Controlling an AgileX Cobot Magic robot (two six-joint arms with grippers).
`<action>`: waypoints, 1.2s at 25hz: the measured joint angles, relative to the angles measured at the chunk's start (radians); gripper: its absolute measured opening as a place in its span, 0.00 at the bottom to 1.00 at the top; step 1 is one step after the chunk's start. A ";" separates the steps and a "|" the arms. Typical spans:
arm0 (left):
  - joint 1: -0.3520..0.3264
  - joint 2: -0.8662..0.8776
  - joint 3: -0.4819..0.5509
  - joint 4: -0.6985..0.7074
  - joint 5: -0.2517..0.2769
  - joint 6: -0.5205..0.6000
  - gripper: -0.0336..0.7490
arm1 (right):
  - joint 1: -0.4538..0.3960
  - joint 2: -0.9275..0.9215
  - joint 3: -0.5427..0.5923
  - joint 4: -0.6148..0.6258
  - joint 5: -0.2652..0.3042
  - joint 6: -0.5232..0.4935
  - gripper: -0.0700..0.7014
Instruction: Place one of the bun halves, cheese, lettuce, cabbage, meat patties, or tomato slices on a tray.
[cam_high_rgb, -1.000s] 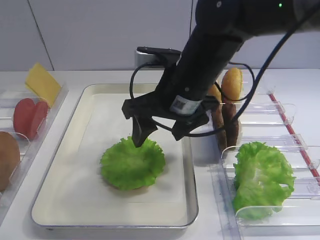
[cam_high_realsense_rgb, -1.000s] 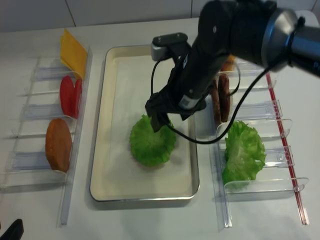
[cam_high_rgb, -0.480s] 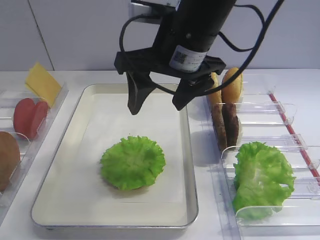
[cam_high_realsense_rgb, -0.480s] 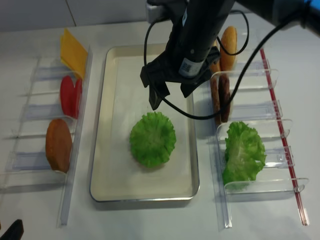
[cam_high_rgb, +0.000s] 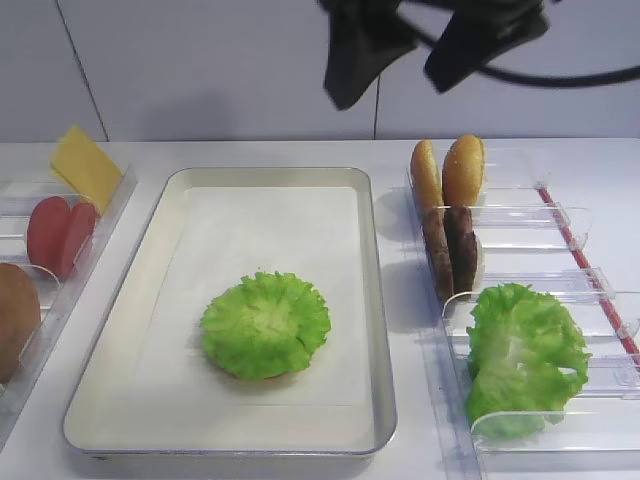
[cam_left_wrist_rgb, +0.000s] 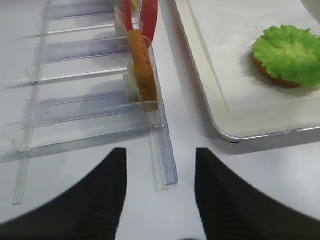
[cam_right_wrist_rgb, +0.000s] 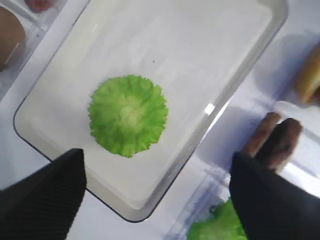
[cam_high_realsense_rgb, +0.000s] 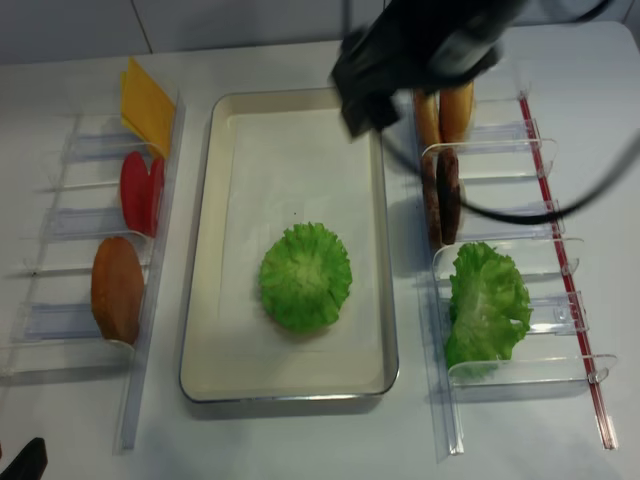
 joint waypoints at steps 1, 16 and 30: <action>0.000 0.000 0.000 0.000 0.000 0.000 0.46 | 0.000 -0.042 0.000 -0.020 0.002 0.000 0.83; 0.000 0.000 0.000 0.000 0.000 0.000 0.46 | 0.000 -0.635 0.229 -0.244 0.028 -0.028 0.83; 0.000 0.000 0.000 0.000 0.000 0.000 0.46 | -0.374 -1.117 0.808 -0.143 0.026 -0.028 0.83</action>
